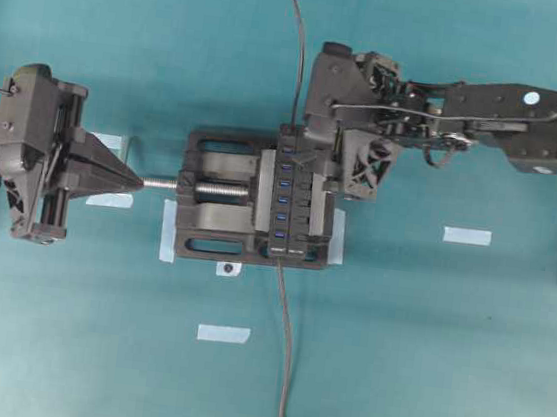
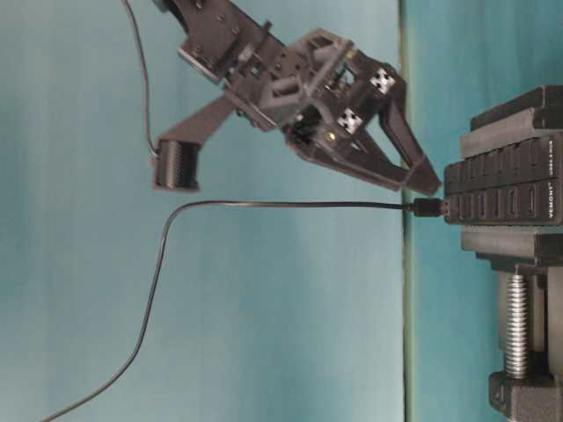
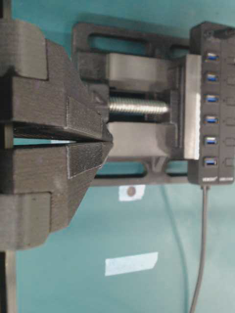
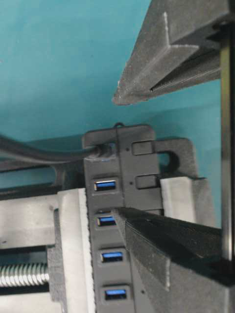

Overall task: Insert the USB into the second port from the front of the fixed hub.
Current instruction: 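Close the right gripper on the black USB plug at the hub end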

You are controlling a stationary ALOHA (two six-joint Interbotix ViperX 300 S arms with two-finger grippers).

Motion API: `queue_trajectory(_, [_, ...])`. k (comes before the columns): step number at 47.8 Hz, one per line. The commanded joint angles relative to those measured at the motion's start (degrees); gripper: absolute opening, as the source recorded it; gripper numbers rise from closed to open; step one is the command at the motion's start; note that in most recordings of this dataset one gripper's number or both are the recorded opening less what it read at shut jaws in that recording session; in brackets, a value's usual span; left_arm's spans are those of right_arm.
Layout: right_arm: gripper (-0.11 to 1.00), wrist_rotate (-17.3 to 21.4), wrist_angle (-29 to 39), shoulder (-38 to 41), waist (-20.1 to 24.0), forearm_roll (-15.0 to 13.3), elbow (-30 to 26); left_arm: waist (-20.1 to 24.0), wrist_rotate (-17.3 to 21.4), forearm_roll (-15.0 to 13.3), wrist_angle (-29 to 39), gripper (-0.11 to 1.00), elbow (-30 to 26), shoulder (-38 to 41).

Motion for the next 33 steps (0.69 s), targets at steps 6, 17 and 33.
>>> queue_trajectory(6, [0.84, 0.09, -0.53, 0.88, -0.44, 0.0, -2.9, -0.09, -0.09, 0.0, -0.53, 0.0, -1.49, -0.18])
queue_trajectory(17, [0.81, 0.18, -0.62, 1.41, -0.44, 0.0, -3.52, -0.26, -0.09, 0.09, -0.53, 0.0, -1.32, -0.18])
queue_trajectory(33, [0.7, 0.18, -0.88, 1.41, -0.53, 0.0, -3.52, -0.26, -0.18, 0.0, -0.53, 0.0, -1.23, -0.18])
